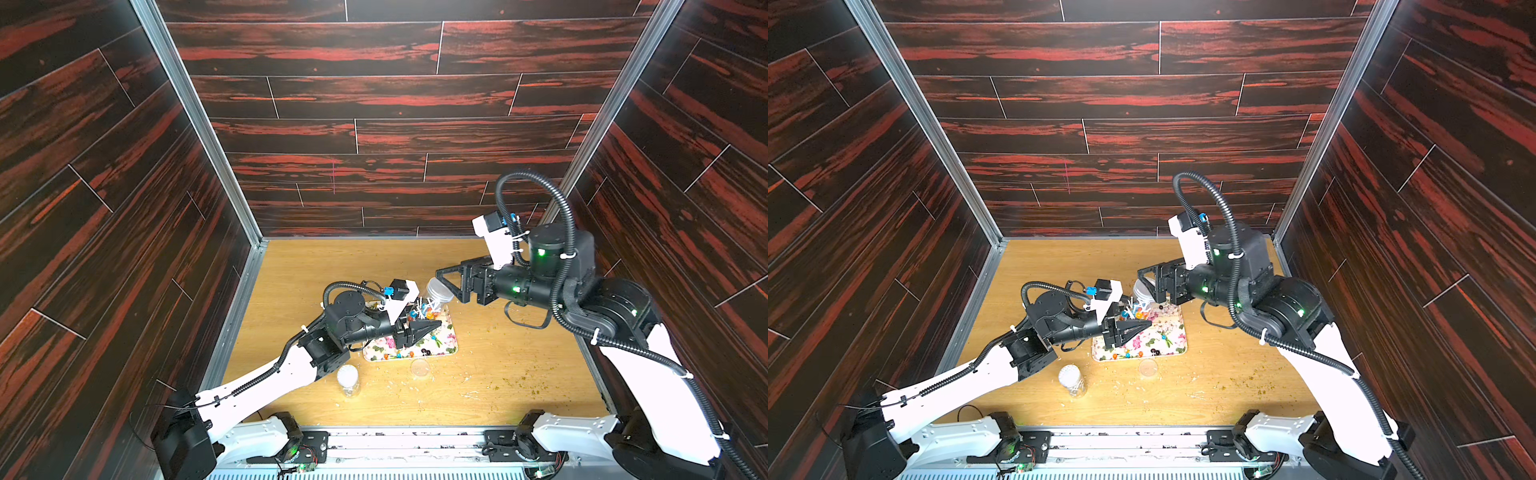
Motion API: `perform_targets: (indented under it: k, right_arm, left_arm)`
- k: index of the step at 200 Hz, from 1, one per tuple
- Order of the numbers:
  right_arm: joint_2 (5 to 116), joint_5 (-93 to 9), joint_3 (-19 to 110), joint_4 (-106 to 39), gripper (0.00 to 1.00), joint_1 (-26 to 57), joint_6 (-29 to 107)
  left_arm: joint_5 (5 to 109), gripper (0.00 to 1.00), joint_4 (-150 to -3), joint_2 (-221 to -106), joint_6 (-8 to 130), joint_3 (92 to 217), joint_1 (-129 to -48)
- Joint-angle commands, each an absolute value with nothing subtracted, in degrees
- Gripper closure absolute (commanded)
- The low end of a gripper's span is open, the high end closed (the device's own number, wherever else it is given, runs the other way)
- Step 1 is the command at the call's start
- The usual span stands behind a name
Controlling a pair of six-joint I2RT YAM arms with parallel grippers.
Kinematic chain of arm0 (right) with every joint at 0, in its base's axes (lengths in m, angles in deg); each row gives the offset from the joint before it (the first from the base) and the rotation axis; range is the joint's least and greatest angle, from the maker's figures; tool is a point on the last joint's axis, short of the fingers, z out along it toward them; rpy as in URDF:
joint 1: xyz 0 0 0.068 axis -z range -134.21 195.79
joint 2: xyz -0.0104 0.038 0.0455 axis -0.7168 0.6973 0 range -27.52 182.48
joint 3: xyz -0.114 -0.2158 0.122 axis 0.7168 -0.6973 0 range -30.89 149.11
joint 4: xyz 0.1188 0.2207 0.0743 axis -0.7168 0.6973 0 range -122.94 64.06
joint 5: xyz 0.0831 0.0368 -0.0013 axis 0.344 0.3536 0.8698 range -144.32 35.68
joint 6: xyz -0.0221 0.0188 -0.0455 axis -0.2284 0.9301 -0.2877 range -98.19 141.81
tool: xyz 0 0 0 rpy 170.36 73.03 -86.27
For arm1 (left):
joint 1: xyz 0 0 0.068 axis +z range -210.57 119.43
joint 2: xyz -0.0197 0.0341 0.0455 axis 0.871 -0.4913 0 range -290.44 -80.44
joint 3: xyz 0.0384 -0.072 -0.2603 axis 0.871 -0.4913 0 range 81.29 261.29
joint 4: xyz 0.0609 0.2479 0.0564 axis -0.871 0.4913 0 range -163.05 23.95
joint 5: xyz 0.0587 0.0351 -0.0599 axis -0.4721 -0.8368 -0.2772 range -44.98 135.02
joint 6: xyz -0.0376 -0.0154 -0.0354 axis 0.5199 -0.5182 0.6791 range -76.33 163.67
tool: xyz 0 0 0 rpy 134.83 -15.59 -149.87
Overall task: Pour the candies out of the jar
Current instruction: Unscrew the lid from the jar.
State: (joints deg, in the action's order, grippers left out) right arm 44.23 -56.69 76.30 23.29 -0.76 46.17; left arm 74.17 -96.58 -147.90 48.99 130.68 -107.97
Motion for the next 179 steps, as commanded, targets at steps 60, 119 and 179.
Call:
perform_targets:
  k: [60, 119, 179]
  right_arm:
    - [47.0, -61.5, 75.2, 25.4, 0.15, -4.3, 52.1]
    - [46.7, -59.3, 73.3, 23.9, 0.22, -4.3, 52.4]
    - [46.6, -58.0, 73.1, 23.8, 0.27, -4.5, 51.8]
  left_arm:
    - [73.0, 0.44, -97.1, -147.5, 47.8, 133.1, -107.4]
    - [72.7, 0.44, -96.9, -147.5, 47.5, 133.0, -107.3]
    - [72.6, 0.44, -97.3, -147.3, 47.8, 132.6, -107.1]
